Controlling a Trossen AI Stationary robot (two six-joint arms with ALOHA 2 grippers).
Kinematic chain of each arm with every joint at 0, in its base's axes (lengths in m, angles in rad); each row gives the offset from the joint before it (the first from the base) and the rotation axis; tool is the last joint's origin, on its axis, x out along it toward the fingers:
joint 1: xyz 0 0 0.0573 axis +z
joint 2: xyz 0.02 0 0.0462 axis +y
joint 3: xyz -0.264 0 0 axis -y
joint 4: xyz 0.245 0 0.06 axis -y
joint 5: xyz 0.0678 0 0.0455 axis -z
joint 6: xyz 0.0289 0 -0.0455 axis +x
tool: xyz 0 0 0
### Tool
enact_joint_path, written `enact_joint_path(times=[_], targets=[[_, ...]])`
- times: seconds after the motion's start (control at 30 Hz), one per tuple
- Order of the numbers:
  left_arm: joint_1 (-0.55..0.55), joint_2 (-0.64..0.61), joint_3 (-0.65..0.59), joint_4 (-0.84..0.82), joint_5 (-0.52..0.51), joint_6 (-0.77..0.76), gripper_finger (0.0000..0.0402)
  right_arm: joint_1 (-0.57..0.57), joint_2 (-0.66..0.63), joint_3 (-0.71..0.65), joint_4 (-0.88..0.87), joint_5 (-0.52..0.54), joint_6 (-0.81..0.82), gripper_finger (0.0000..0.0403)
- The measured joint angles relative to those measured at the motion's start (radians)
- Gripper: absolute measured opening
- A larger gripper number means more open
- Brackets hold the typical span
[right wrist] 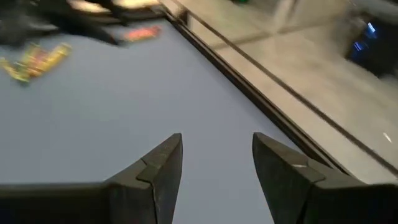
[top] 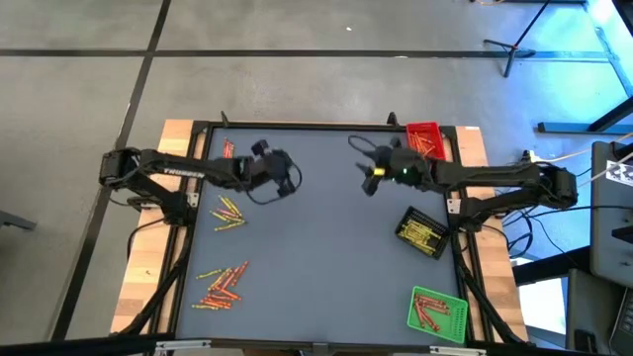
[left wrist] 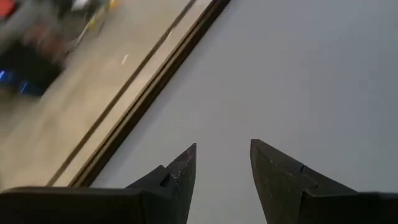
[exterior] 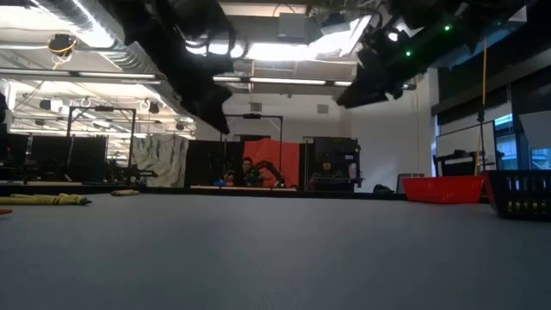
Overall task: Sort crayons
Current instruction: Put the orange crayon into the red basket
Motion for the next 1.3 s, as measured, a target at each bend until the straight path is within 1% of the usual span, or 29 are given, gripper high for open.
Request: enact_joint_path(times=[0.13, 0.27, 0.4, 0.57, 0.7, 0.87, 1.07, 1.3], targets=[[0.134, 0.000, 0.068, -0.183, 0.032, -0.035, 0.0136, 0.075, 0.021, -0.027, 0.112, 0.000, -0.018, 0.0193], [0.275, 0.000, 0.112, -0.327, 0.115, -0.054, 0.0136, 0.126, 0.045, -0.033, 0.139, 0.001, -0.021, 0.0193], [0.408, 0.001, 0.130, -0.406, 0.175, -0.055, 0.0136, 0.149, 0.069, -0.033, 0.167, 0.020, -0.044, 0.0193], [0.544, 0.008, 0.137, -0.482, 0.193, -0.072, 0.0135, 0.147, 0.068, -0.033, 0.180, 0.020, -0.047, 0.0193], [0.619, 0.052, 0.190, -0.573, 0.189, -0.082, 0.0131, 0.147, 0.068, -0.033, 0.187, 0.020, -0.047, 0.0193], [0.682, 0.172, 0.273, -0.691, 0.184, -0.101, 0.0126, 0.146, 0.068, -0.033, 0.183, 0.019, -0.047, 0.0193], [0.752, 0.291, 0.285, -0.726, 0.184, -0.100, 0.0125, 0.146, 0.068, -0.033, 0.145, 0.019, -0.047, 0.0193], [0.810, 0.371, 0.285, -0.734, 0.200, -0.100, 0.0125, 0.146, 0.068, -0.033, 0.142, 0.019, -0.040, 0.0193]])
